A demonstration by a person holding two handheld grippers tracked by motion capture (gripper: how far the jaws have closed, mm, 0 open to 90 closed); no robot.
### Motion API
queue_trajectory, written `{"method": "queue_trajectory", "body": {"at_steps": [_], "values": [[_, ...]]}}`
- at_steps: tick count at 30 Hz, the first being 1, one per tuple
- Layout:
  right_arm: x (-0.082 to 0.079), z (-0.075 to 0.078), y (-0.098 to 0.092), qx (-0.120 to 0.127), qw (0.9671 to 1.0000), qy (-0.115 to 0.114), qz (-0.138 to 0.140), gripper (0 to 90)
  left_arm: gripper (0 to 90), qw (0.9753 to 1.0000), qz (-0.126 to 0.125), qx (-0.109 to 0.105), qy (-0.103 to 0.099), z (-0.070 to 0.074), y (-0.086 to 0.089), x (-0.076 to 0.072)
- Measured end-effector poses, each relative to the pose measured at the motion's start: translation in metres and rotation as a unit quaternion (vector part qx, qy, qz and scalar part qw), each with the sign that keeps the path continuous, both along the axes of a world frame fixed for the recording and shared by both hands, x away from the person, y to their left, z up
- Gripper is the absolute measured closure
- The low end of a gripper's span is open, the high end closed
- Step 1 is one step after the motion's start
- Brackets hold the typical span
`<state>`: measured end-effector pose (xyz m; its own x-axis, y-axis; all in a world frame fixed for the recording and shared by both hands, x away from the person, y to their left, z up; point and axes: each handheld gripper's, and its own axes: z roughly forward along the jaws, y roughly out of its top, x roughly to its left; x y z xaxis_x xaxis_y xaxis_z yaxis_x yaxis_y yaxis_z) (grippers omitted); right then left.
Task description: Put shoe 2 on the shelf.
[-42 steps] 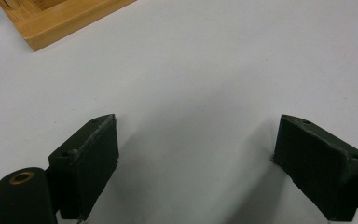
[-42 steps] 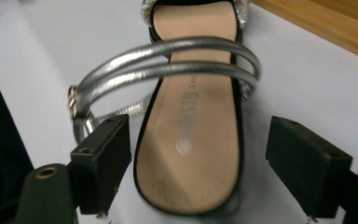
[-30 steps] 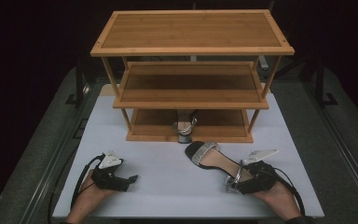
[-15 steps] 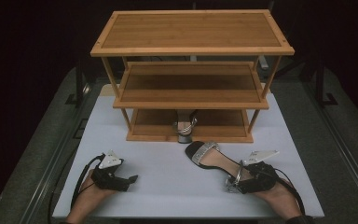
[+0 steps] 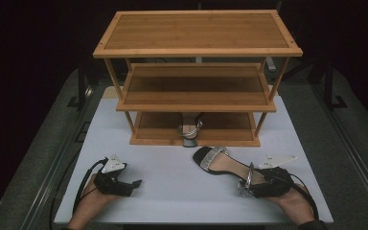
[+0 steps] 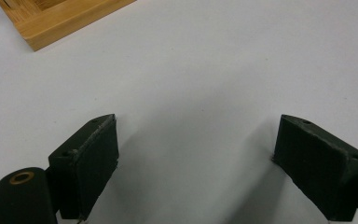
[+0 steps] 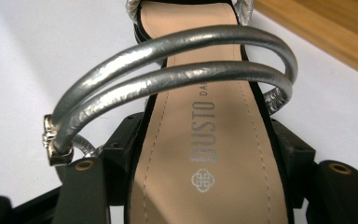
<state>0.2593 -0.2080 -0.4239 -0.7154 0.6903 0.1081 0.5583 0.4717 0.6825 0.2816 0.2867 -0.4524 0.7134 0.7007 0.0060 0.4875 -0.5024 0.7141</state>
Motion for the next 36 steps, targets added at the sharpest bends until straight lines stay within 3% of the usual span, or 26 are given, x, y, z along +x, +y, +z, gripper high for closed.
{"method": "queue_trajectory", "body": {"at_steps": [4, 11, 20, 26, 36], "values": [[-0.004, 0.006, -0.011, 0.017, 0.9998, -0.01, -0.009, 38.4, 12.7, 1.0, 0.0, 0.0, 0.0, 0.0, 0.0, 0.0], [-0.005, 0.014, -0.026, 0.023, 0.9988, -0.024, -0.035, 38.4, 12.7, 1.0, 0.0, 0.0, 0.0, 0.0, 0.0, 0.0], [0.008, 0.024, -0.037, 0.03, 0.9959, -0.042, -0.074, 38.4, 12.7, 1.0, 0.0, 0.0, 0.0, 0.0, 0.0, 0.0], [0.024, 0.025, -0.033, 0.026, 0.9936, -0.051, -0.097, 38.5, 12.7, 1.0, 0.0, 0.0, 0.0, 0.0, 0.0, 0.0], [0.063, 0.027, -0.019, 0.024, 0.987, -0.07, -0.143, 38.5, 12.7, 1.0, -0.001, 0.001, 0.001, 0.0, 0.0, 0.0]]}}
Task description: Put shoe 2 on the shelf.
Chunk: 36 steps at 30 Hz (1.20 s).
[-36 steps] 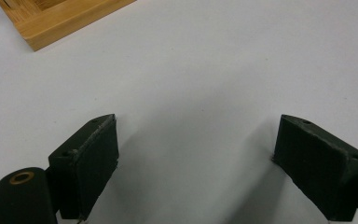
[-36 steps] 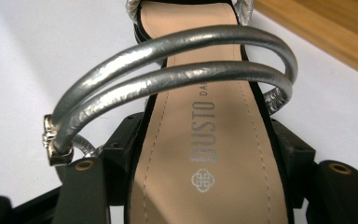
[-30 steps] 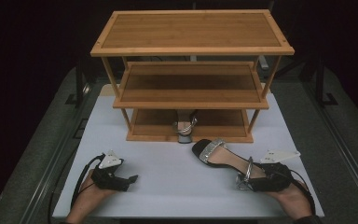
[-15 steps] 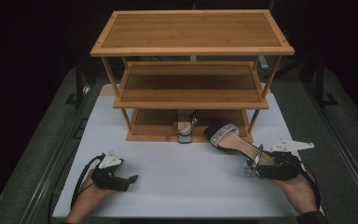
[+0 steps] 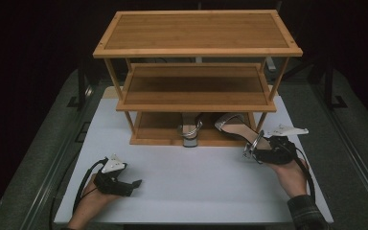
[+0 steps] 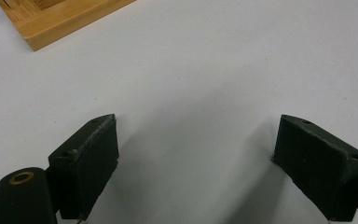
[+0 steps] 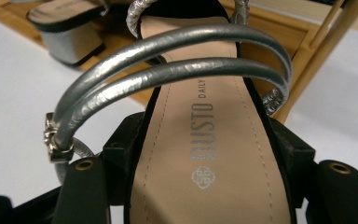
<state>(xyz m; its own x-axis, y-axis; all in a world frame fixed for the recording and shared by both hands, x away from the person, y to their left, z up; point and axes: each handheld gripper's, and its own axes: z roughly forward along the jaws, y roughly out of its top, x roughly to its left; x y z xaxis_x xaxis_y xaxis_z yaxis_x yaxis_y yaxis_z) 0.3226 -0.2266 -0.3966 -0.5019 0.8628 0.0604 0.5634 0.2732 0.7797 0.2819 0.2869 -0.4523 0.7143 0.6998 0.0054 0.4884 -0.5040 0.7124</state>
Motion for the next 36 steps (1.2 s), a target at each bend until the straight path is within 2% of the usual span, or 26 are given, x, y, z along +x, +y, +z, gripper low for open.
{"method": "queue_trajectory", "body": {"at_steps": [4, 13, 20, 25, 36], "values": [[0.01, 0.0, 0.006, 0.0, 1.0, -0.005, -0.006, 38.5, 12.7, 1.0, 0.0, 0.0, 0.0, 0.0, 0.0, 0.0], [0.036, -0.006, 0.023, -0.013, 0.999, -0.016, -0.04, 38.5, 12.7, 1.0, 0.0, 0.0, 0.0, 0.0, 0.0, 0.0], [0.05, -0.011, 0.035, -0.012, 0.998, -0.026, -0.056, 38.5, 12.7, 1.0, 0.0, 0.0, 0.0, 0.0, 0.0, 0.0], [0.05, -0.012, 0.04, -0.017, 0.9965, -0.034, -0.074, 38.5, 12.7, 1.0, 0.0, 0.0, 0.001, 0.0, 0.0, 0.0], [0.054, -0.022, 0.049, -0.012, 0.9974, -0.027, -0.065, 38.4, 12.7, 1.0, 0.0, 0.0, 0.001, 0.0, 0.0, 0.0]]}}
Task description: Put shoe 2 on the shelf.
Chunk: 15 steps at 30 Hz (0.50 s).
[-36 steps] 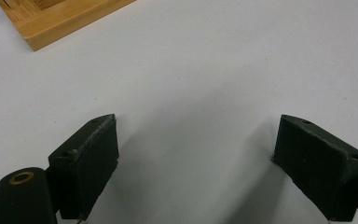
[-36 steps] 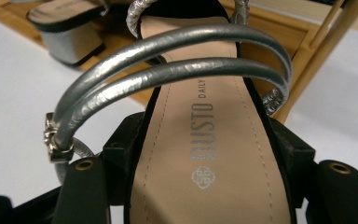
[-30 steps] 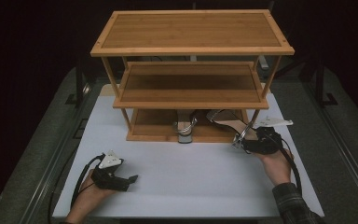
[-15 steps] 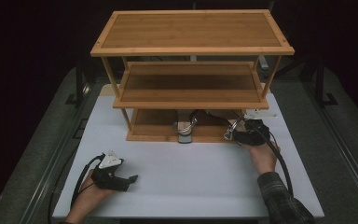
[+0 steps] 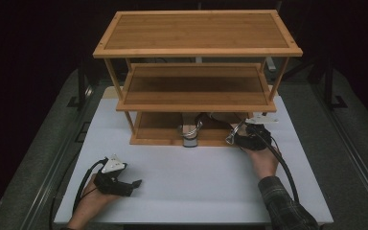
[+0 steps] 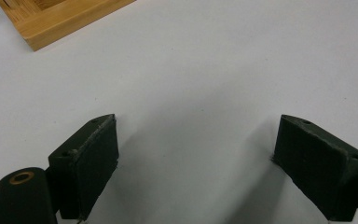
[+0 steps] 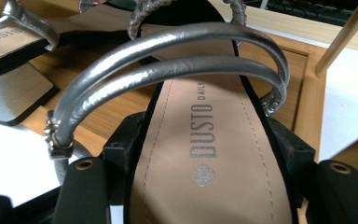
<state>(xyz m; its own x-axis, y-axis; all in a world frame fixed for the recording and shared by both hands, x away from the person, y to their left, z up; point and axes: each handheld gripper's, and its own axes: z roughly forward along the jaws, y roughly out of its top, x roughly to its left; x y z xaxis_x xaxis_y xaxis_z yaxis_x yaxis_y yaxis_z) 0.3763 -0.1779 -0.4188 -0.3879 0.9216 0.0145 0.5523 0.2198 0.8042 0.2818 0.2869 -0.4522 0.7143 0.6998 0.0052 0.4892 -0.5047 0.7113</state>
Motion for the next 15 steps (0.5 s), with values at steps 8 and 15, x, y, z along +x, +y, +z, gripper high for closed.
{"method": "queue_trajectory", "body": {"at_steps": [8, 15], "values": [[0.011, -0.005, 0.003, 0.012, 0.9999, 0.002, -0.011, 38.3, 12.7, 1.0, 0.0, 0.0, 0.0, 0.0, 0.0, 0.0], [0.026, -0.009, 0.008, 0.013, 0.9997, -0.009, -0.016, 38.2, 12.7, 1.0, 0.0, -0.001, 0.0, 0.0, 0.0, 0.0]]}}
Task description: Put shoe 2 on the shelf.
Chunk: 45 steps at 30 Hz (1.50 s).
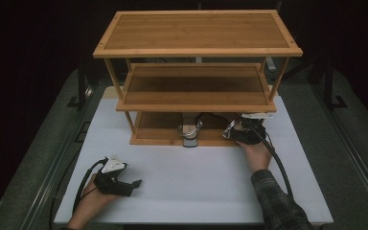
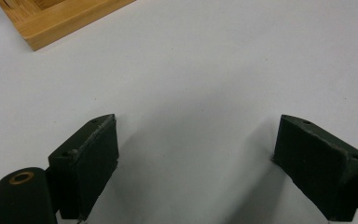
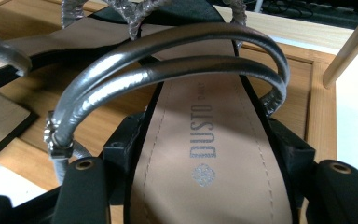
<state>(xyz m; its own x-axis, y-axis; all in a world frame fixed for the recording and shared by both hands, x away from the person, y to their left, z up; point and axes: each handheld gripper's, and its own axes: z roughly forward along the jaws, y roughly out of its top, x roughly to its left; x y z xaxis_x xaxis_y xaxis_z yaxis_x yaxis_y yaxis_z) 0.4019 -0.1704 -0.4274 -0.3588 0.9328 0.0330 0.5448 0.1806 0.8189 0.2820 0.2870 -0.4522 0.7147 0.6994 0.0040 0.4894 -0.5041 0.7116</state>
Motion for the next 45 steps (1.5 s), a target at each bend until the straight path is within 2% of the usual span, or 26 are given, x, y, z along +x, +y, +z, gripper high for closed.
{"method": "queue_trajectory", "body": {"at_steps": [3, 4, 12, 15, 16, 19, 21, 25, 26, 29, 31, 32, 33, 35, 37, 38, 39, 40, 41, 42, 44, 45], "values": [[0.001, -0.001, 0.001, -0.003, 1.0, -0.002, -0.002, 38.2, 12.7, 1.0, 0.0, 0.0, 0.0, 0.0, 0.0, 0.0], [-0.001, -0.001, 0.004, 0.009, 0.9997, 0.017, -0.016, 38.1, 12.7, 1.0, 0.0, 0.0, 0.0, 0.0, 0.0, 0.0], [-0.002, -0.003, 0.006, 0.002, 0.9996, 0.012, -0.024, 38.0, 12.7, 1.0, 0.0, 0.0, 0.0, 0.0, 0.0, 0.0], [-0.004, -0.004, 0.009, -0.011, 0.9992, 0.014, -0.035, 37.9, 12.7, 1.0, 0.0, 0.0, 0.0, 0.0, 0.0, 0.0], [-0.003, -0.005, 0.009, -0.008, 0.999, 0.025, -0.036, 37.8, 12.7, 1.0, 0.0, 0.001, 0.0, 0.0, 0.0, 0.0], [-0.001, -0.011, 0.006, -0.013, 0.9992, 0.023, -0.031, 37.7, 12.7, 1.0, 0.0, 0.001, 0.0, 0.0, 0.0, 0.0], [-0.001, -0.012, 0.006, -0.011, 0.9991, 0.024, -0.032, 37.6, 12.7, 1.0, 0.0, 0.0, 0.0, 0.0, 0.0, 0.0], [0.001, -0.011, 0.003, 0.006, 0.9989, 0.037, -0.026, 35.9, 12.7, 1.0, 0.0, 0.0, 0.0, 0.0, 0.0, 0.0], [0.001, -0.01, 0.001, 0.017, 0.9987, 0.043, -0.022, 33.2, 12.7, 1.0, 0.0, 0.0, 0.0, 0.0, 0.0, 0.0], [0.0, -0.009, 0.001, 0.014, 0.9988, 0.044, -0.019, 32.0, 12.7, 1.0, 0.0, 0.0, 0.0, 0.0, 0.0, 0.0], [-0.003, -0.006, -0.002, 0.017, 0.9989, 0.04, -0.019, 27.8, 12.7, 1.0, 0.0, 0.0, 0.0, 0.0, 0.0, 0.0], [-0.005, -0.004, -0.004, 0.018, 0.999, 0.035, -0.022, 26.7, 12.6, 1.0, 0.0, 0.0, 0.0, 0.0, 0.0, 0.0], [-0.006, -0.001, -0.007, 0.013, 0.9995, 0.019, -0.021, 26.4, 12.7, 1.0, 0.0, 0.0, 0.0, 0.0, 0.0, 0.0], [-0.008, 0.003, -0.008, 0.018, 0.9992, 0.025, -0.026, 25.0, 12.6, 1.0, 0.0, 0.0, 0.0, 0.0, 0.0, 0.0], [-0.014, 0.007, -0.013, 0.024, 0.9992, 0.026, -0.018, 26.0, 12.7, 1.0, 0.0, 0.0, 0.0, 0.0, 0.0, 0.0], [-0.017, 0.008, -0.013, 0.037, 0.9986, 0.035, -0.014, 26.2, 12.7, 1.0, 0.0, 0.0, 0.0, 0.0, 0.0, 0.0], [-0.018, 0.009, -0.017, 0.03, 0.9993, 0.023, 0.0, 28.8, 12.7, 1.0, 0.0, 0.0, 0.0, 0.0, 0.0, 0.0], [-0.019, 0.01, -0.019, 0.031, 0.9992, 0.023, 0.009, 31.7, 12.6, 1.0, 0.0, 0.0, 0.0, 0.0, 0.0, 0.0], [-0.024, 0.014, -0.019, 0.035, 0.9987, 0.033, 0.014, 34.2, 12.6, 1.0, 0.0, 0.0, 0.0, 0.0, 0.0, 0.0], [-0.028, 0.016, -0.024, 0.02, 0.9989, 0.031, 0.029, 38.7, 12.6, 1.0, 0.0, 0.0, 0.0, 0.0, 0.0, 0.0], [-0.031, 0.017, -0.027, 0.021, 0.9989, 0.029, 0.032, 41.6, 12.7, 1.0, 0.0, 0.0, 0.0, 0.0, 0.0, 0.0], [-0.036, 0.018, -0.031, 0.02, 0.999, 0.018, 0.035, 45.0, 12.6, 1.0, 0.0, 0.001, 0.0, 0.0, 0.0, 0.0]]}}
